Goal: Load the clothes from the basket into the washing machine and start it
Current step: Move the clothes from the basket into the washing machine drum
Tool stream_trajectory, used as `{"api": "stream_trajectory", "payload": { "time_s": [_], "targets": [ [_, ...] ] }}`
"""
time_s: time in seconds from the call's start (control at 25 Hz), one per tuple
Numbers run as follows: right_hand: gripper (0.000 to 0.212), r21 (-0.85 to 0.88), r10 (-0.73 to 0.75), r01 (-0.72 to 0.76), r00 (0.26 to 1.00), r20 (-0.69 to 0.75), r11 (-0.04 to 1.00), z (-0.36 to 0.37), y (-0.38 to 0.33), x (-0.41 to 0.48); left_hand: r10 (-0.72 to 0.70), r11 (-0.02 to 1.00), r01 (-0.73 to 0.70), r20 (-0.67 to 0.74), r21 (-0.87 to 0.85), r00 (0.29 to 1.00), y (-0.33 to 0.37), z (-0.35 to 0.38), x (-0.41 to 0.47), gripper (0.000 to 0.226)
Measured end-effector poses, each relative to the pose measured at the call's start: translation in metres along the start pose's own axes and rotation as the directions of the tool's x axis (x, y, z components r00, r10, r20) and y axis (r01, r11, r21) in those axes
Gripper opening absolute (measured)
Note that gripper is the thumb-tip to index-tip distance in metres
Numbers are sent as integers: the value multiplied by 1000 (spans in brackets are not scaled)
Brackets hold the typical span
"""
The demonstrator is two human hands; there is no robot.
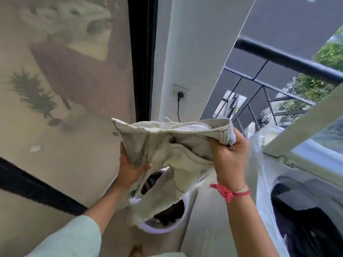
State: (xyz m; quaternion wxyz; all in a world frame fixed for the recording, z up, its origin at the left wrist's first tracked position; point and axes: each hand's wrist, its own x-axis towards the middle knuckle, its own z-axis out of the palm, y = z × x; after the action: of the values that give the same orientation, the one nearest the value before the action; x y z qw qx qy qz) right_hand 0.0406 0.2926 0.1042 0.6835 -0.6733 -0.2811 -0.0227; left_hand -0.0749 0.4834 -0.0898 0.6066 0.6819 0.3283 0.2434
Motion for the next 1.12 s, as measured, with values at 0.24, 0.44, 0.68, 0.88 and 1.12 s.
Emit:
{"api": "stream_trajectory", "payload": {
  "time_s": [0.24, 0.44, 0.68, 0.88, 1.12],
  "targets": [
    [40, 16, -247, 257, 945, -216, 966, -80, -81, 25, 154, 987, -154, -12, -43, 988, 128, 29, 23, 46],
    [23, -44, -388, 427, 768, -510, 903, -196, -136, 11, 355, 933, -350, 51, -89, 934, 238, 109, -1, 49],
    [21, -164, -362, 393, 507, -782, 905, -365, -149, -7, 604, 789, -593, 25, -159, 797, 336, 266, -88, 40],
    [14, -286, -338, 181, 471, -815, 941, -459, -129, -31, 618, 786, -602, 216, -142, 756, 368, 373, -153, 41],
    [22, -425, -228, -271, 542, -809, 864, -512, -57, -63, 413, 691, -706, 718, 153, 560, 321, 454, -191, 39]
  ]
}}
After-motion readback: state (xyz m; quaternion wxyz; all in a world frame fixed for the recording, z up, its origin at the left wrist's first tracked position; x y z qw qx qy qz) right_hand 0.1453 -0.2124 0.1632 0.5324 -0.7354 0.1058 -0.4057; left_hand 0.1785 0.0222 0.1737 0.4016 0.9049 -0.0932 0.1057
